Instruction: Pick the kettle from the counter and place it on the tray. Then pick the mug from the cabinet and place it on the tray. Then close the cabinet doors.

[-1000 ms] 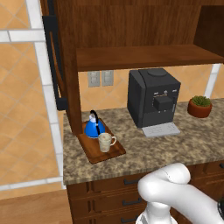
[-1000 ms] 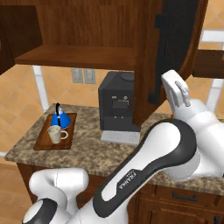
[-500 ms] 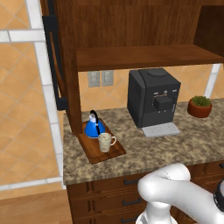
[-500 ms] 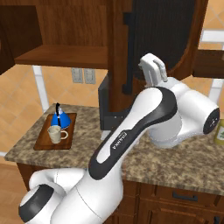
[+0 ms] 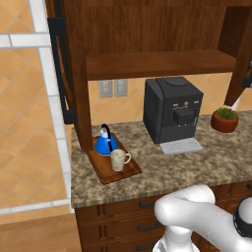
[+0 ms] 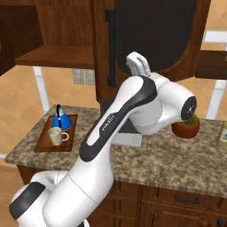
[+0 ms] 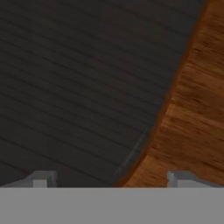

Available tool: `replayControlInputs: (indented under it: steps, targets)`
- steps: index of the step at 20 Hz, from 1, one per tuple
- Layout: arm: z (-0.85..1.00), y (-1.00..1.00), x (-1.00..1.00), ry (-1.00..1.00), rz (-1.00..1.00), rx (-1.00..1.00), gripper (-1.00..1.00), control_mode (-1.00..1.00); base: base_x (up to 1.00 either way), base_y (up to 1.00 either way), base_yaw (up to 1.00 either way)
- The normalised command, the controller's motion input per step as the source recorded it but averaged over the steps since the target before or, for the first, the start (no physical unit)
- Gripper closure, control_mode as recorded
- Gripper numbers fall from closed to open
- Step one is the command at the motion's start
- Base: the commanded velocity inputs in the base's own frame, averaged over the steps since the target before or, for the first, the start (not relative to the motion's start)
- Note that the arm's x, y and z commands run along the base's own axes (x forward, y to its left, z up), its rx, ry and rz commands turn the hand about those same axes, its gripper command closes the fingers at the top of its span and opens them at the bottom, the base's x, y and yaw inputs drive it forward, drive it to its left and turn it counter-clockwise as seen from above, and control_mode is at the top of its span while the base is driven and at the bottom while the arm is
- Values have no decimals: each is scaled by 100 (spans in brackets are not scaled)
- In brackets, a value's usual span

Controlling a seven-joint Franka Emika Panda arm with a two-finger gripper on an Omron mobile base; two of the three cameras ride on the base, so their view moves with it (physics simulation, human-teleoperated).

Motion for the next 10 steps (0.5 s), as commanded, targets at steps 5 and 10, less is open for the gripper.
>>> replayControlInputs:
  steps: [5, 10]
  targets:
    - [1, 56, 51, 1, -8, 0, -100, -100, 0, 0, 0]
    - [0, 11, 46, 7, -4, 0, -100, -100, 0, 0, 0]
